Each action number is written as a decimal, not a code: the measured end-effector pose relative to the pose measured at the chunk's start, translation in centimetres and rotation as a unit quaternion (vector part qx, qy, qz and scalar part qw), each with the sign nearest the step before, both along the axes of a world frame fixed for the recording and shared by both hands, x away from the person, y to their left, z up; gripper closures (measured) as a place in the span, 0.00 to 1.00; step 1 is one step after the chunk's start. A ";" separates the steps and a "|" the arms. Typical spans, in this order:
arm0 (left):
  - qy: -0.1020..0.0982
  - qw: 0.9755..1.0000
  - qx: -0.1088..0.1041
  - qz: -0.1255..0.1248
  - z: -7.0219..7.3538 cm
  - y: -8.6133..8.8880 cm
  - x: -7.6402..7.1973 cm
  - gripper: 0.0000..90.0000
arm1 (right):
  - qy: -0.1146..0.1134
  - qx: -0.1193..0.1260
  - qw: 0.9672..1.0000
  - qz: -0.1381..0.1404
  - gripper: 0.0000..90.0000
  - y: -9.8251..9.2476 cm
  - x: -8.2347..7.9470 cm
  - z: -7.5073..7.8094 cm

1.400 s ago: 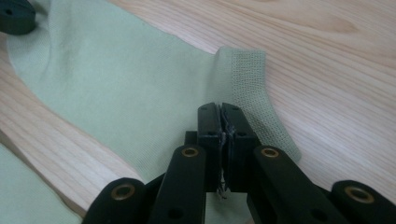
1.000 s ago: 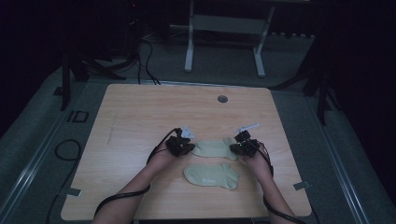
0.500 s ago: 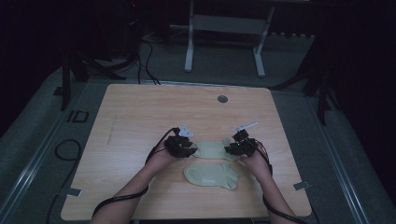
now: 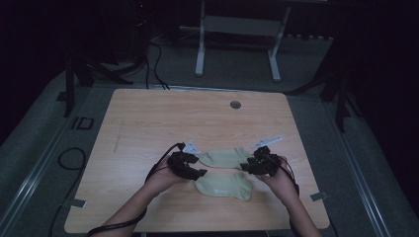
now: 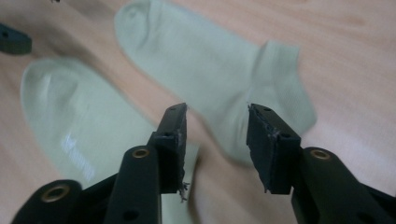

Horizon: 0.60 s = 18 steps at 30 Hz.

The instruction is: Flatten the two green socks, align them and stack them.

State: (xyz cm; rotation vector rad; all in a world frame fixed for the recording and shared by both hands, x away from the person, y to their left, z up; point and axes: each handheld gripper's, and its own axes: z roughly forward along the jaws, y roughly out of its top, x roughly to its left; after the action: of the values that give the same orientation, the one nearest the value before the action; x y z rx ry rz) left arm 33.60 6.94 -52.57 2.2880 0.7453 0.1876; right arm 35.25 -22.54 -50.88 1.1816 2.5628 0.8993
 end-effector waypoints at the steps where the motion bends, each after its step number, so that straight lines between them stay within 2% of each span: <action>1: 0.001 1.000 0.004 -0.001 -0.2 0.1 -0.2 0.44 | 0.002 -0.001 1.000 0.002 0.65 -0.1 -0.5 -0.2; 6: 0.018 1.000 0.018 0.005 -1.5 0.5 -1.3 0.48 | 0.015 -0.003 1.000 0.004 0.66 -1.0 -2.6 -1.7; 10: 0.022 1.000 0.017 -0.012 -2.2 0.4 -2.0 0.51 | 0.023 -0.008 1.000 0.004 0.68 -1.5 -3.8 -2.8; 12: 0.022 0.999 0.030 -0.018 -2.6 0.1 -2.3 0.54 | 0.030 -0.017 0.999 0.008 0.70 -1.7 -4.2 -3.3; 14: 0.022 0.999 0.037 -0.019 -2.9 -0.2 -2.5 0.57 | 0.030 -0.017 0.999 0.009 0.72 -1.8 -4.4 -3.5; 18: 0.020 0.999 0.034 -0.014 -3.0 -0.3 -2.5 0.64 | 0.020 -0.030 0.999 0.015 0.75 -1.6 -4.7 -3.6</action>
State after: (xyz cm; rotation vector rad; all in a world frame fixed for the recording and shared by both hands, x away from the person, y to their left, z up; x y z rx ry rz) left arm 31.09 6.60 -55.59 2.3711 0.7377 0.1580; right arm 30.54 -24.11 -54.51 1.1570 2.6263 0.8070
